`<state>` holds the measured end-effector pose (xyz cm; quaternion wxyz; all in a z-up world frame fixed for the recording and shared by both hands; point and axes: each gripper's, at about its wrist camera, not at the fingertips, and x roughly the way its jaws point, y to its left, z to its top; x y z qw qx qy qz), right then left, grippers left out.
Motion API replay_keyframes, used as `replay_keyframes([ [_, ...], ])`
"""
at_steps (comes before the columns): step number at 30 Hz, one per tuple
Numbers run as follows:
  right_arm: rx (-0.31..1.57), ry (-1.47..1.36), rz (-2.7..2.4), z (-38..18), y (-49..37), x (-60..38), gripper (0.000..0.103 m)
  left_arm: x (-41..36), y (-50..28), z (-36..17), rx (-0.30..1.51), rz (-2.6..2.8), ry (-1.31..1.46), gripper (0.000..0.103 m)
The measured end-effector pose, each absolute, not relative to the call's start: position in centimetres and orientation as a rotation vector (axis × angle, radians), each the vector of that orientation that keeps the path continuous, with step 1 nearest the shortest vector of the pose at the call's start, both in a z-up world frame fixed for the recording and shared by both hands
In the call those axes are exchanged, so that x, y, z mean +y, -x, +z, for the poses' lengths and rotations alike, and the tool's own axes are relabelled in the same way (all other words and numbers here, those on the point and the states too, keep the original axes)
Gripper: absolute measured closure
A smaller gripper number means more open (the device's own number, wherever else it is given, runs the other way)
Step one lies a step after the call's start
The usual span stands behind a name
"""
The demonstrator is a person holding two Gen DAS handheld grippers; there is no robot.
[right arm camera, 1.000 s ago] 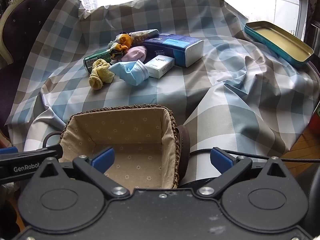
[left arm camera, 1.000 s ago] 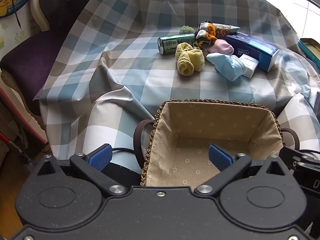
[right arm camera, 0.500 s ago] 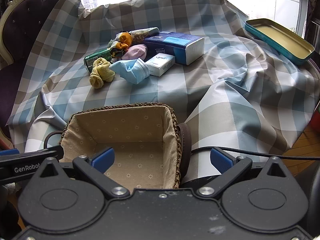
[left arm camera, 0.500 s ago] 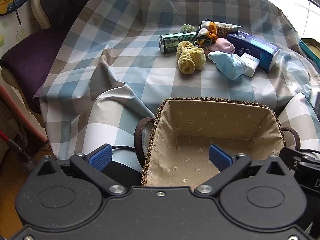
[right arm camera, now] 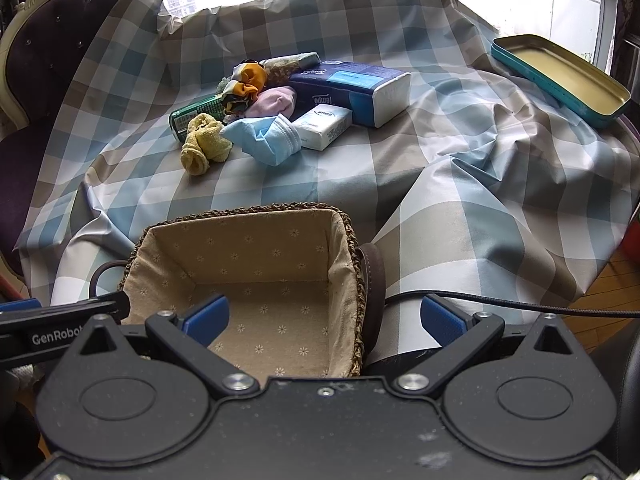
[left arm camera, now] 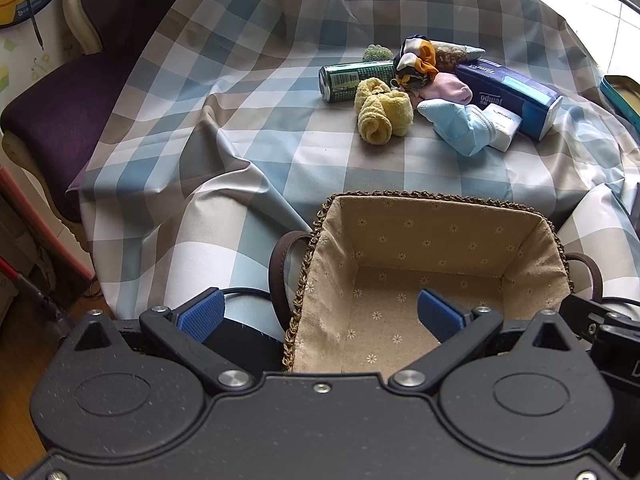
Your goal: Organize soft objects
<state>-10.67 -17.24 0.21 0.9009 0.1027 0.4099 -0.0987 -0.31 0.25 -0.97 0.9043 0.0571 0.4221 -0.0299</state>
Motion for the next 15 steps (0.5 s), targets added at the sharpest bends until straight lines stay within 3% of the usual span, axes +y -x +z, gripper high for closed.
replay_keyframes([
  [15,0.849,-0.214,-0.204,0.22,10.65,-17.29,0.001,0.26,0.25,-0.99,0.880,-0.062,-0.117,0.003],
])
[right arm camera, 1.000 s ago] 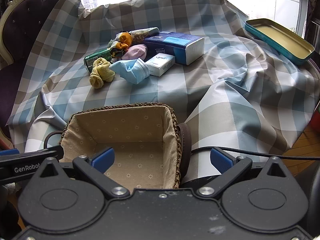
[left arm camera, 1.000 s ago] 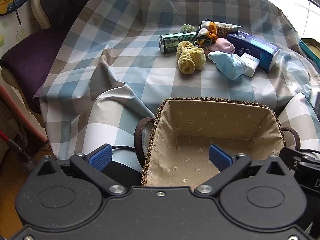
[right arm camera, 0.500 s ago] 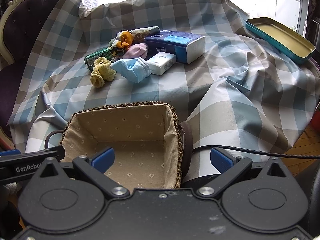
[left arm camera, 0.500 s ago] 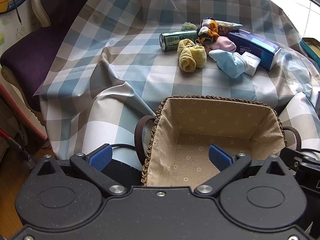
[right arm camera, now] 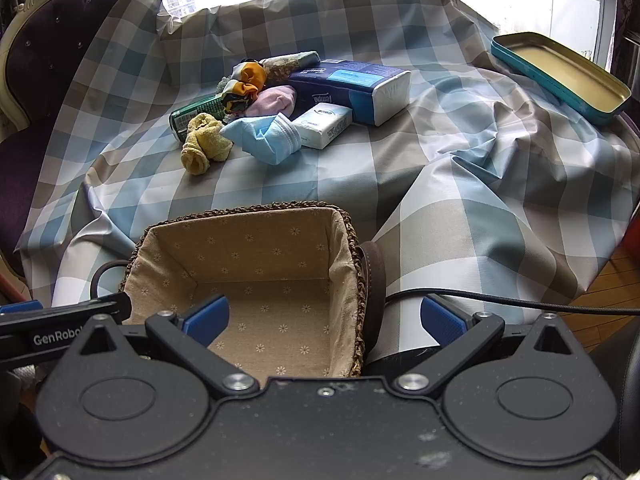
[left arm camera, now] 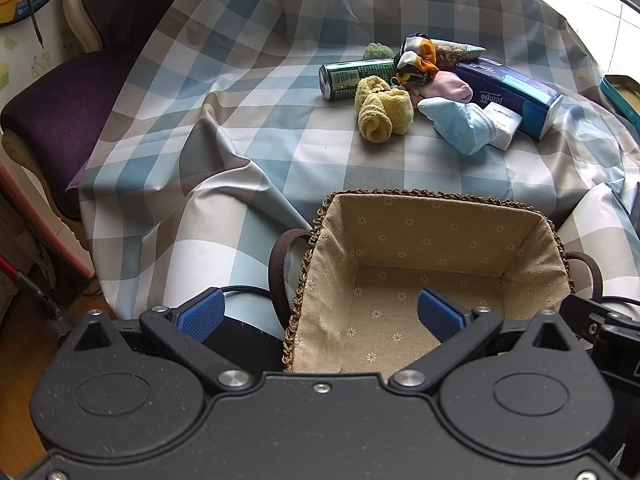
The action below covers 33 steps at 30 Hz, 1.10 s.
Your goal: Organize soft objects
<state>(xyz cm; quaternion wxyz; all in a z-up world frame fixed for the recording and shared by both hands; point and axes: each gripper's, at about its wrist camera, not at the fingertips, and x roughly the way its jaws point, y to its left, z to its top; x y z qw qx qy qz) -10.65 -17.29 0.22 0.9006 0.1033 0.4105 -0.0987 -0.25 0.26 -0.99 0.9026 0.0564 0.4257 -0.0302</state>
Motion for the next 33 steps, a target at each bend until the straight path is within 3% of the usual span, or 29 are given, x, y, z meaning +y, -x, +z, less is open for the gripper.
replay_keyframes([
  [33,0.940,-0.226,-0.169,-1.4,8.6,-17.4,0.001,0.4,-1.6,-1.9,0.965,-0.121,-0.064,0.003],
])
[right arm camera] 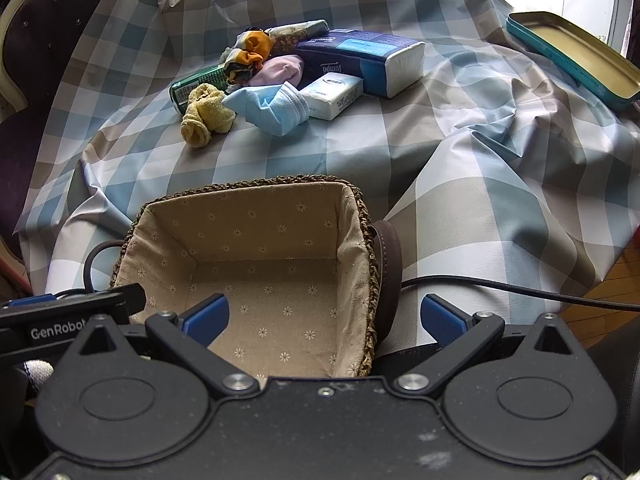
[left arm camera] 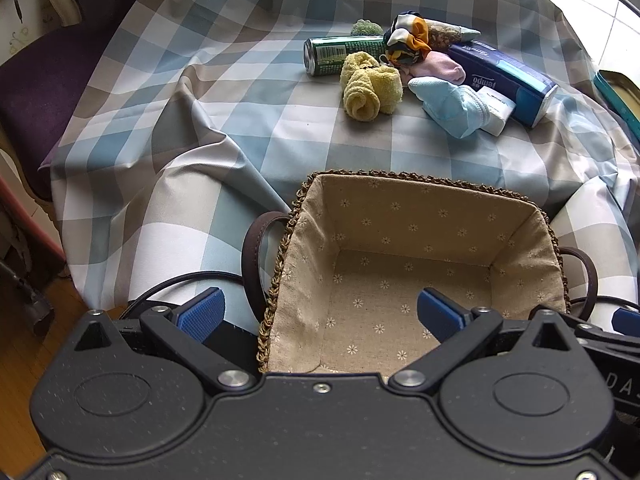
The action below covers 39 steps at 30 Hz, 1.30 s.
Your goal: Organize soft objects
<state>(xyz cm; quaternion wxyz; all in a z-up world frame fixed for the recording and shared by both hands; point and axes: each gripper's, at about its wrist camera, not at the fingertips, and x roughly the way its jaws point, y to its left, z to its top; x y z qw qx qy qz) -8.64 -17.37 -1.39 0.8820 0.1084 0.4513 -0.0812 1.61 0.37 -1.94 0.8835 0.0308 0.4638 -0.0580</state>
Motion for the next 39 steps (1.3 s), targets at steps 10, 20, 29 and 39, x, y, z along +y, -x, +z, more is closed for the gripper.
replay_keyframes([
  [10,0.936,-0.197,-0.118,-1.5,6.1,-17.3,0.005,0.4,-4.7,-1.5,0.948,-0.153,-0.060,0.004],
  [20,0.840,-0.243,-0.121,-0.2,1.6,-19.4,0.007,-0.7,-10.2,-0.9,0.887,-0.162,-0.113,0.004],
  [29,0.789,-0.233,-0.122,-0.1,-3.4,-20.4,0.006,-2.0,-16.4,-1.4,0.881,-0.173,-0.137,0.004],
  [39,0.801,-0.184,-0.078,-1.7,-7.4,-19.3,0.006,-4.4,-22.9,-2.6,0.916,-0.222,-0.136,0.004],
])
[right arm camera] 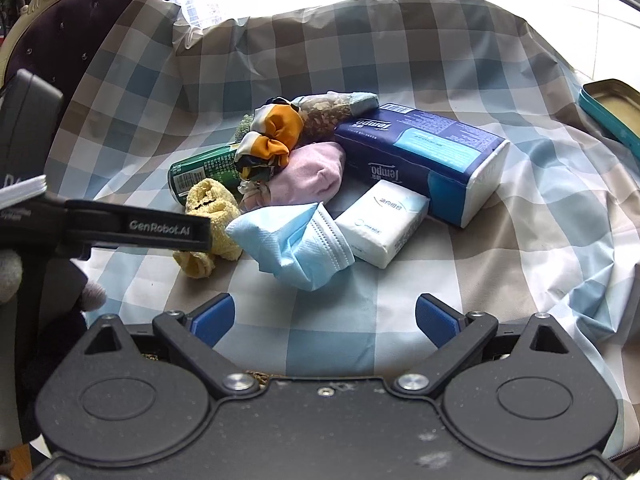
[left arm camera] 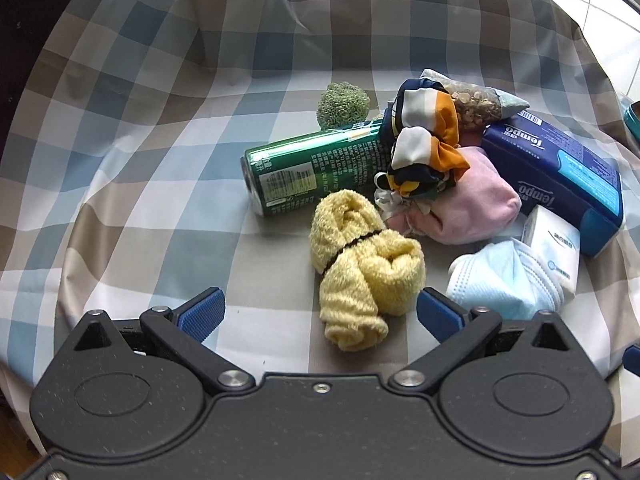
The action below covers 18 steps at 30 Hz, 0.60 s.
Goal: Organize soft objects
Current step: 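Grasp the yellow rolled towel with the left gripper while the right gripper grasps the blue mask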
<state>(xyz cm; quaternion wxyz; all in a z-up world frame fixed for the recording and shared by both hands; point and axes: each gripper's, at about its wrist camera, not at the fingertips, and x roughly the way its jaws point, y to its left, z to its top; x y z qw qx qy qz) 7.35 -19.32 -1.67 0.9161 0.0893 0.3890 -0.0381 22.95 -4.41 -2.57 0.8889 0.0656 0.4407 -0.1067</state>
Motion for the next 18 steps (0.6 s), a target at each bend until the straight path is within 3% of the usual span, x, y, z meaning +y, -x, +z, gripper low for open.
replay_keyframes([
  [9,0.805,-0.183,-0.046,-2.8,-11.1,-18.7,0.005,-5.0,-27.6,-4.5,0.994,-0.287,-0.032,0.005],
  [10,0.805,-0.182,-0.047,-2.9,-11.4,-18.6,0.005,-5.0,-27.7,-4.6,0.994,-0.305,-0.017,0.014],
  [11,0.802,-0.182,-0.048,-3.0,-11.9,-18.5,0.005,-5.0,-27.8,-4.7,0.998,-0.329,-0.004,0.030],
  [13,0.798,-0.177,-0.050,-3.3,-12.6,-18.4,0.005,-4.9,-27.9,-4.7,1.006,-0.375,0.027,0.042],
  [18,0.790,-0.153,-0.063,-3.9,-14.1,-18.0,0.006,-4.6,-27.2,-4.0,0.950,-0.369,0.004,0.048],
])
